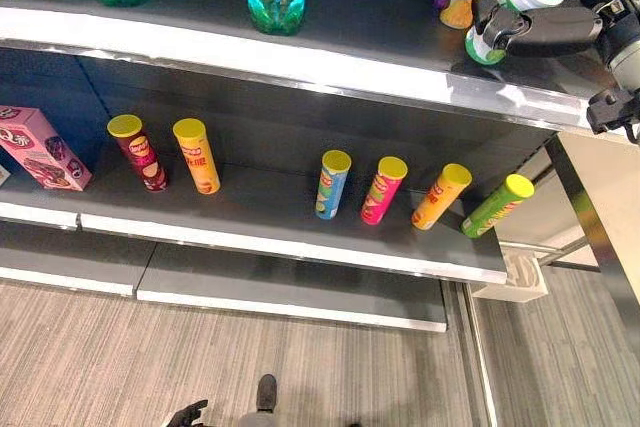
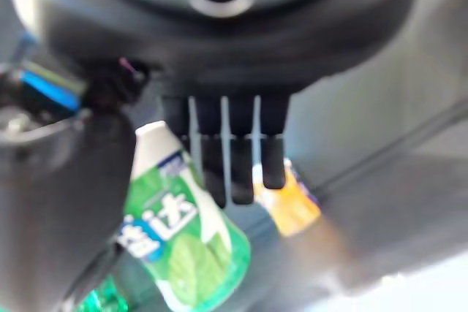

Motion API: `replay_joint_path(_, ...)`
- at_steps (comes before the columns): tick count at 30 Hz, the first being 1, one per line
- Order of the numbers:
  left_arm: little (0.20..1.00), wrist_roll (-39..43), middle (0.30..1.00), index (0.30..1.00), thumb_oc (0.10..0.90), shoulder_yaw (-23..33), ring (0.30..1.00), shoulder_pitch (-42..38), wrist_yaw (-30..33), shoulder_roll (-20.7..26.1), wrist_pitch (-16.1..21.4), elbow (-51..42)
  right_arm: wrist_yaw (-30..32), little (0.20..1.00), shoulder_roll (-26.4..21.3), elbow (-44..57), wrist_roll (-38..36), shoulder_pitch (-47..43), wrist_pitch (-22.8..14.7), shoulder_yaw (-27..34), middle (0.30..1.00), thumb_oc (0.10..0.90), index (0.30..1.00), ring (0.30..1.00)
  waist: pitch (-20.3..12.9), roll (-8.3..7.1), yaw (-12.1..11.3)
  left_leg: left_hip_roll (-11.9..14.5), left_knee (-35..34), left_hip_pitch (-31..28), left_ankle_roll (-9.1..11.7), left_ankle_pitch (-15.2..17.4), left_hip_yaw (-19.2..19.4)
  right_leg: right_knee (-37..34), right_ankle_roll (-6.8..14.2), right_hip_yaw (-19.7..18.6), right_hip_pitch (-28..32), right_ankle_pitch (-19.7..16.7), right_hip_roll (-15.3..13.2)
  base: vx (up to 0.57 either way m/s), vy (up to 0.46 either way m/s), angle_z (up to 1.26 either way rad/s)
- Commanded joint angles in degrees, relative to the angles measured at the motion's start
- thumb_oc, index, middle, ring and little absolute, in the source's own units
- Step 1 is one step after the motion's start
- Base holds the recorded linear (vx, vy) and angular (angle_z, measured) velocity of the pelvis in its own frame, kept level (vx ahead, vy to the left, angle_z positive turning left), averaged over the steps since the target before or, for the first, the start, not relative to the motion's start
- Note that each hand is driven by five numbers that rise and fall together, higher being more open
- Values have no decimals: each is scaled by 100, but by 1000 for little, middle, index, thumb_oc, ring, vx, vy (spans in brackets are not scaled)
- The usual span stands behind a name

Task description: Put the goods on the table back onto the shelves and tidy them up.

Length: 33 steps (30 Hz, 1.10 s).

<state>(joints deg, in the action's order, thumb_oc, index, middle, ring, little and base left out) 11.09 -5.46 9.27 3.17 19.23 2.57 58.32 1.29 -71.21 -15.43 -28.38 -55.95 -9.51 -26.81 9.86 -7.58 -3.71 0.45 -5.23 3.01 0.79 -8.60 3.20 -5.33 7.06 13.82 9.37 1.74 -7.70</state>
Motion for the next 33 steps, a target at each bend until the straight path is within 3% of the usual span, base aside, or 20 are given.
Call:
replay_joint_path(1, 900, -19, 900, 900, 800, -54, 900, -145, 39, 252, 231, -15, 123, 300, -416, -102, -382, -504, -292, -15, 300, 400, 300, 300, -319, -102, -230, 441, 23, -713, 521, 850, 51, 33, 354, 14, -379, -484, -112, 0, 0, 0)
replay_joint_path(11, 900, 30, 900, 900, 800, -69, 900, -187, 48, 320, 237, 6, 61, 300, -307, -515, -412, -747, -193, -311, 300, 400, 300, 300, -259, -215, -296, 469, 23, -676, 544, 829, 45, 33, 347, 58, -399, -488, -105, 0, -1, 0)
replay_joint_path(20, 900, 72, 900, 900, 800, -46, 900, -263, 77, 415, 214, 144, -172, 300, -398, -855, -331, -1661, -63, -1393, 300, 400, 300, 300, -252, -232, -279, 471, 23, -616, 578, 792, -19, 33, 340, 120, -420, -507, -112, -3, -5, 1)
replay_joint_path(25, 900, 128, 900, 900, 800, -56, 900, -284, 105, 363, 200, 238, -241, 300, -308, -1036, -221, -2377, -31, -2122, 300, 400, 300, 300, -332, -171, -246, 475, 23, -648, 591, 811, 4, 33, 339, 122, -389, -497, -104, 0, 0, 0)
replay_joint_path(28, 900, 125, 900, 900, 800, -184, 900, -309, 117, 254, 194, 286, -352, 300, -45, -1357, -68, -3101, 11, -2840, 300, 400, 300, 300, -442, -39, -211, 470, 23, -682, 606, 836, 23, 33, 351, 130, -346, -437, -90, 15, 0, 4)
replay_joint_path(33, 900, 57, 900, 900, 800, -274, 900, -335, 104, 226, 208, 272, -396, 300, 13, -1543, 29, -3323, 59, -3059, 300, 400, 300, 300, -481, 22, -182, 478, 23, -713, 612, 851, 44, 33, 338, 134, -312, -406, -70, 3, -1, 1)
